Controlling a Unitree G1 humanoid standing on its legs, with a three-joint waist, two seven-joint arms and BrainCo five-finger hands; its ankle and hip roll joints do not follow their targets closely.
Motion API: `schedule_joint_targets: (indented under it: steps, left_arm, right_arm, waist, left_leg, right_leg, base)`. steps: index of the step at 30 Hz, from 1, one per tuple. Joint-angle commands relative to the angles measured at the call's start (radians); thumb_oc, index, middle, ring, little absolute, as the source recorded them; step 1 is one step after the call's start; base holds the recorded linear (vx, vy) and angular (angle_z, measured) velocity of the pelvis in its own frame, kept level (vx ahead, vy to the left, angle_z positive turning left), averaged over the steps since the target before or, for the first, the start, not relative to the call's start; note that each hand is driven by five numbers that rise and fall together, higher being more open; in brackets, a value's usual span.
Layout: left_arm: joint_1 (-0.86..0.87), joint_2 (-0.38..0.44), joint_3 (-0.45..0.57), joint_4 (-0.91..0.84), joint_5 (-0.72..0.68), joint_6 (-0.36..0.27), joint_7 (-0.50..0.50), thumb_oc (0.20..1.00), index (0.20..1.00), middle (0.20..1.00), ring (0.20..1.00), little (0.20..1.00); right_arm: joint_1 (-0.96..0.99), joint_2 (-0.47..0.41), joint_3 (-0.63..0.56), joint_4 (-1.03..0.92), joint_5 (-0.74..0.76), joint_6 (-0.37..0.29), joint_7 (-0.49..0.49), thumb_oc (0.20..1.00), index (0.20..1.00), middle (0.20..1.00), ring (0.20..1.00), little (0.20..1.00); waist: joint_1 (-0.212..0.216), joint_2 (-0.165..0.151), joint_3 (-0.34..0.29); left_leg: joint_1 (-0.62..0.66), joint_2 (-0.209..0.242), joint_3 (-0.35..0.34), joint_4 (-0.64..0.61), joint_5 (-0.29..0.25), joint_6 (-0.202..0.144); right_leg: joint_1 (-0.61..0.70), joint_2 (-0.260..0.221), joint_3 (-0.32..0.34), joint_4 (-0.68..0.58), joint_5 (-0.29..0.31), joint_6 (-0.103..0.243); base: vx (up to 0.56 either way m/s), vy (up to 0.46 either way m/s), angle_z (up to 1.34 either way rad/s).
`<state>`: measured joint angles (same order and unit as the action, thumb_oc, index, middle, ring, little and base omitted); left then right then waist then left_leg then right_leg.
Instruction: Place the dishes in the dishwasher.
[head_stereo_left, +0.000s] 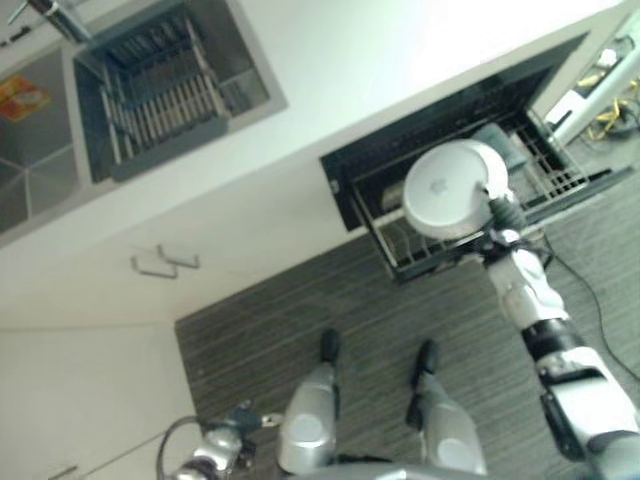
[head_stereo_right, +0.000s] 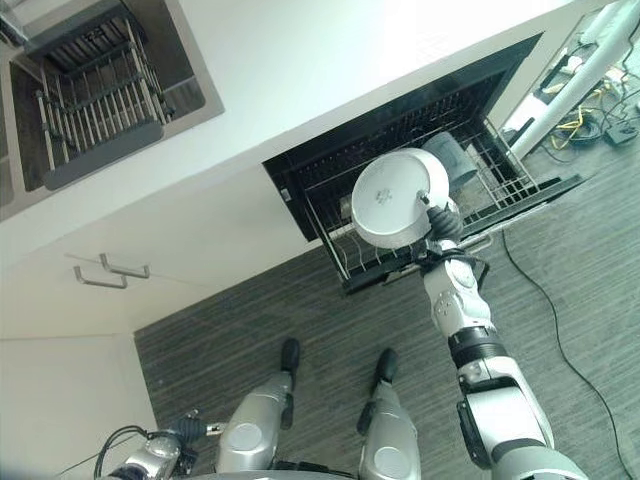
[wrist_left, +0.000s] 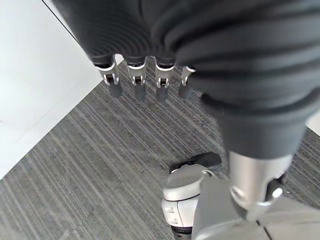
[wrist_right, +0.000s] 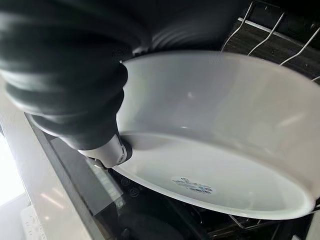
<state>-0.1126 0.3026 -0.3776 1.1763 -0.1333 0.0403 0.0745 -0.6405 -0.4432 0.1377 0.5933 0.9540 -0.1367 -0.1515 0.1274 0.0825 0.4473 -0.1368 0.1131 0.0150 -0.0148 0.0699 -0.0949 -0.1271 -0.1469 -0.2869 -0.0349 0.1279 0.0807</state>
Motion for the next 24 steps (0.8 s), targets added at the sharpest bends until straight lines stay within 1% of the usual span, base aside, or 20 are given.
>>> schedule_joint_targets:
  steps: [1, 2, 3, 5, 6, 8, 9, 11, 12, 15, 16, 17, 19, 20, 21, 23, 24]
  left_arm:
    - [0.005, 0.078, -0.034, 0.034, 0.008, 0.021, -0.011, 1.0, 1.0, 1.0, 1.0, 1.0]
    - [-0.002, 0.086, -0.04, 0.025, 0.0, 0.031, -0.014, 1.0, 1.0, 1.0, 1.0, 1.0]
    - [0.0, 0.091, -0.05, 0.023, -0.007, 0.025, -0.011, 1.0, 1.0, 1.0, 1.0, 1.0]
    - [0.002, 0.095, -0.051, 0.022, -0.006, 0.019, -0.008, 1.0, 1.0, 1.0, 1.0, 1.0]
    - [-0.002, 0.1, -0.053, 0.021, -0.007, 0.018, -0.008, 1.0, 1.0, 1.0, 1.0, 1.0]
    - [-0.006, 0.108, -0.05, 0.02, -0.007, 0.019, -0.014, 1.0, 1.0, 1.0, 1.0, 1.0]
    - [-0.008, 0.116, -0.047, 0.019, -0.011, 0.018, -0.021, 1.0, 1.0, 1.0, 1.0, 1.0]
    - [-0.004, 0.132, -0.045, 0.007, -0.027, 0.02, -0.03, 1.0, 1.0, 1.0, 1.0, 1.0]
    - [-0.004, 0.139, -0.043, 0.004, -0.029, 0.016, -0.031, 1.0, 1.0, 1.0, 1.0, 1.0]
    - [-0.009, 0.155, -0.042, -0.01, -0.044, 0.016, -0.031, 1.0, 1.0, 1.0, 1.0, 1.0]
    - [-0.018, 0.17, -0.044, -0.03, -0.058, 0.029, -0.032, 1.0, 1.0, 1.0, 1.0, 1.0]
    - [-0.023, 0.178, -0.045, -0.039, -0.066, 0.028, -0.035, 1.0, 1.0, 1.0, 1.0, 1.0]
    - [-0.024, 0.184, -0.049, -0.051, -0.074, 0.026, -0.035, 1.0, 1.0, 1.0, 1.0, 1.0]
    - [-0.024, 0.19, -0.05, -0.06, -0.078, 0.027, -0.038, 1.0, 1.0, 1.0, 1.0, 1.0]
    - [-0.022, 0.192, -0.052, -0.065, -0.081, 0.026, -0.038, 1.0, 1.0, 1.0, 1.0, 1.0]
    - [-0.022, 0.2, -0.054, -0.078, -0.085, 0.026, -0.039, 1.0, 1.0, 1.0, 1.0, 1.0]
    - [-0.023, 0.209, -0.059, -0.095, -0.091, 0.029, -0.038, 1.0, 1.0, 1.0, 1.0, 1.0]
  right_arm:
    - [-0.084, -0.059, -0.021, -0.014, -0.02, -0.021, -0.055, 0.2, 0.2, 0.2, 0.2, 0.2]
    - [-0.106, -0.074, -0.008, 0.046, -0.051, -0.01, -0.09, 0.2, 0.2, 0.2, 0.2, 0.2]
    - [-0.141, -0.099, 0.002, 0.093, -0.113, 0.018, -0.154, 0.2, 0.2, 0.2, 0.2, 0.2]
    - [-0.168, -0.125, 0.013, 0.112, -0.172, 0.045, -0.194, 0.2, 0.2, 0.2, 0.2, 0.2]
    - [-0.212, -0.16, 0.037, 0.138, -0.239, 0.084, -0.223, 0.2, 0.2, 0.2, 0.2, 0.2]
    - [-0.264, -0.198, 0.075, 0.157, -0.328, 0.135, -0.228, 0.2, 0.2, 0.2, 0.2, 0.2]
    - [-0.3, -0.23, 0.113, 0.171, -0.395, 0.185, -0.229, 0.2, 0.2, 0.2, 0.2, 0.2]
    - [-0.355, -0.284, 0.188, 0.221, -0.466, 0.253, -0.21, 0.2, 0.2, 0.2, 0.2, 0.2]
    - [-0.382, -0.307, 0.221, 0.254, -0.555, 0.278, -0.194, 0.2, 0.2, 0.2, 0.2, 0.2]
    - [-0.435, -0.325, 0.285, 0.296, -0.655, 0.317, -0.2, 0.2, 0.2, 0.2, 0.2, 0.2]
    - [-0.47, -0.325, 0.331, 0.324, -0.724, 0.343, -0.208, 0.2, 0.2, 0.2, 0.2, 0.2]
    - [-0.495, -0.32, 0.366, 0.347, -0.792, 0.338, -0.215, 0.2, 0.2, 0.2, 0.2, 0.2]
    - [-0.518, -0.313, 0.408, 0.364, -0.882, 0.341, -0.209, 0.2, 0.2, 0.2, 0.2, 0.2]
    - [-0.536, -0.311, 0.445, 0.377, -0.969, 0.345, -0.204, 0.2, 0.2, 0.2, 0.2, 0.2]
    - [-0.546, -0.315, 0.473, 0.377, -1.06, 0.336, -0.196, 0.2, 0.2, 0.2, 0.2, 0.2]
    - [-0.586, -0.326, 0.56, 0.371, -1.238, 0.333, -0.187, 0.2, 0.2, 0.2, 0.2, 0.2]
    - [-0.616, -0.333, 0.623, 0.366, -1.27, 0.353, -0.169, 0.2, 0.2, 0.2, 0.2, 0.2]
  waist:
    - [0.021, -0.053, -0.058]
    - [0.027, -0.054, -0.054]
    - [0.037, -0.055, -0.047]
    - [0.043, -0.057, -0.04]
    - [0.052, -0.059, -0.031]
    - [0.06, -0.06, -0.021]
    - [0.06, -0.061, -0.018]
    - [0.068, -0.064, -0.003]
    - [0.073, -0.067, 0.007]
    - [0.081, -0.072, 0.023]
    - [0.089, -0.074, 0.044]
    - [0.095, -0.075, 0.06]
    - [0.103, -0.073, 0.073]
    - [0.109, -0.072, 0.073]
    - [0.111, -0.071, 0.073]
    - [0.117, -0.071, 0.073]
    - [0.122, -0.071, 0.073]
  left_leg:
    - [-0.076, 0.026, 0.011, 0.071, 0.021, -0.005]
    - [-0.085, 0.025, 0.006, 0.076, 0.023, -0.004]
    - [-0.092, 0.022, 0.002, 0.077, 0.023, -0.001]
    - [-0.101, 0.02, 0.0, 0.079, 0.023, 0.001]
    - [-0.115, 0.016, -0.003, 0.085, 0.025, 0.002]
    - [-0.124, 0.013, -0.003, 0.094, 0.021, 0.003]
    - [-0.137, 0.01, -0.004, 0.099, 0.025, 0.005]
    - [-0.152, 0.007, -0.004, 0.115, 0.02, 0.008]
    - [-0.166, 0.003, -0.01, 0.132, 0.016, 0.011]
    - [-0.196, 0.0, -0.021, 0.154, 0.015, 0.016]
    - [-0.216, 0.0, -0.024, 0.17, 0.009, 0.019]
    - [-0.23, -0.001, -0.027, 0.177, 0.008, 0.023]
    - [-0.25, -0.007, -0.032, 0.187, 0.007, 0.026]
    - [-0.272, -0.01, -0.035, 0.193, 0.007, 0.028]
    - [-0.285, -0.012, -0.037, 0.199, 0.007, 0.03]
    - [-0.315, -0.017, -0.043, 0.21, 0.007, 0.033]
    - [-0.342, -0.017, -0.048, 0.22, 0.009, 0.035]
  right_leg:
    - [-0.001, -0.113, 0.023, 0.122, -0.064, 0.073]
    - [-0.003, -0.114, 0.022, 0.121, -0.062, 0.074]
    - [-0.004, -0.112, 0.017, 0.121, -0.061, 0.075]
    - [-0.007, -0.112, 0.011, 0.12, -0.059, 0.077]
    - [-0.011, -0.114, 0.006, 0.121, -0.058, 0.079]
    - [-0.016, -0.116, 0.004, 0.129, -0.061, 0.08]
    - [-0.025, -0.118, 0.003, 0.131, -0.058, 0.081]
    - [-0.031, -0.12, 0.006, 0.138, -0.061, 0.084]
    - [-0.039, -0.121, 0.01, 0.147, -0.062, 0.083]
    - [-0.059, -0.119, 0.017, 0.157, -0.059, 0.083]
    - [-0.072, -0.116, 0.026, 0.164, -0.061, 0.083]
    - [-0.083, -0.114, 0.029, 0.167, -0.059, 0.083]
    - [-0.095, -0.115, 0.03, 0.171, -0.056, 0.083]
    - [-0.112, -0.117, 0.029, 0.173, -0.053, 0.084]
    - [-0.122, -0.118, 0.028, 0.176, -0.051, 0.084]
    - [-0.146, -0.12, 0.027, 0.184, -0.048, 0.086]
    - [-0.171, -0.121, 0.028, 0.193, -0.047, 0.087]
  base:
    - [0.01, -0.023, 0.12]
    - [0.01, -0.032, 0.06]
    - [0.01, -0.034, 0.05]
    - [0.0, -0.033, 0.11]
    - [0.0, -0.025, 0.21]
    - [0.01, -0.002, 0.16]
    - [0.02, 0.024, 0.08]
    - [0.03, 0.035, 0.04]
    - [0.03, 0.017, 0.02]
    - [0.01, -0.002, 0.14]
    - [-0.03, -0.008, 0.16]
    - [-0.04, -0.008, 0.0]
    - [-0.04, 0.011, -0.04]
    - [-0.03, 0.021, -0.01]
    - [0.0, 0.0, 0.0]
    - [-0.03, 0.005, 0.05]
    - [-0.04, 0.002, 0.05]
